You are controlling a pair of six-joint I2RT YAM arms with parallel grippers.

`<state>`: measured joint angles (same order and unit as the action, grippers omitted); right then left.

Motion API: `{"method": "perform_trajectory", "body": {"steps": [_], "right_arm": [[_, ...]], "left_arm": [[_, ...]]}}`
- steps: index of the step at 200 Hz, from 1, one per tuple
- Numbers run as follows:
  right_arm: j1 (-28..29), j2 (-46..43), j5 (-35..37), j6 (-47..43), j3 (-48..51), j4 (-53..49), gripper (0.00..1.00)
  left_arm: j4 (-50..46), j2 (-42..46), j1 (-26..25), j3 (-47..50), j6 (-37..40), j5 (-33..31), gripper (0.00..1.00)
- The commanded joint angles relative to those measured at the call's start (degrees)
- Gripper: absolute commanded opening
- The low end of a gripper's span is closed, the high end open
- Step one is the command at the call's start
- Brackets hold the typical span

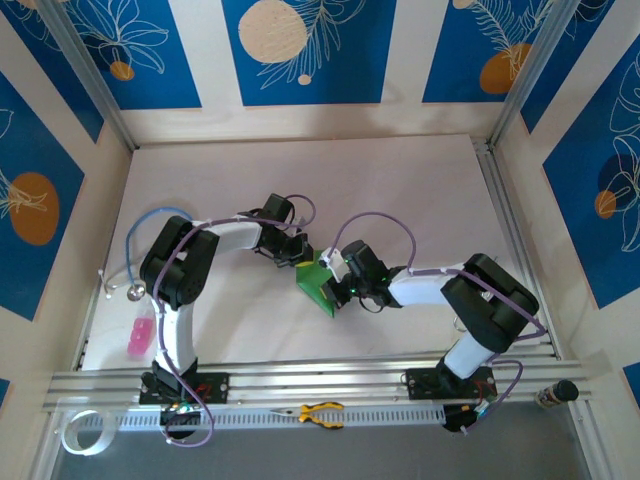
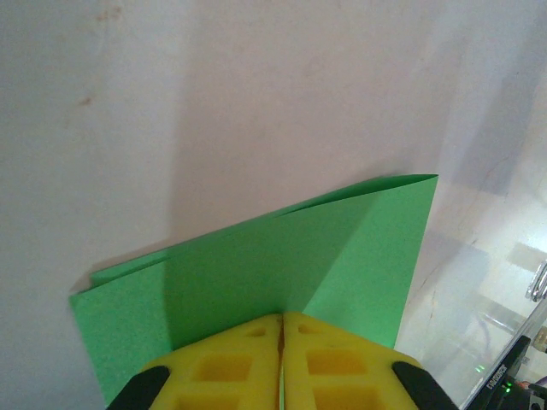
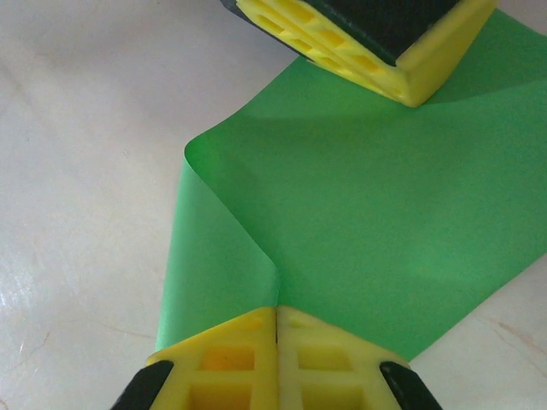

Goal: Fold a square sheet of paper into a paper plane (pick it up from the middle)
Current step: Third fold the triangle at the center of the table.

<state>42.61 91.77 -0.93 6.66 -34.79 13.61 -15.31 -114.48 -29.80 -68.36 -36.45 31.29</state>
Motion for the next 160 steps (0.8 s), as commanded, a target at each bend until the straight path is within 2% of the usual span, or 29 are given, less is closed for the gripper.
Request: {"method": "perform_trajectory", "body": {"steps": [1,160], "right_arm": [[-0.2,-1.1,1.0,-0.3,-0.8,-1.7,0.0],[-0.5,-0.8,1.9,-0.5,-1.4,-2.7,0.0]], "left_arm": [[-3.4,-2.2,-0.4,0.2,1.2,-2.7,0.1],[-3.3,-2.4,-0.4,0.1,1.1,-2.6,0.1]]}}
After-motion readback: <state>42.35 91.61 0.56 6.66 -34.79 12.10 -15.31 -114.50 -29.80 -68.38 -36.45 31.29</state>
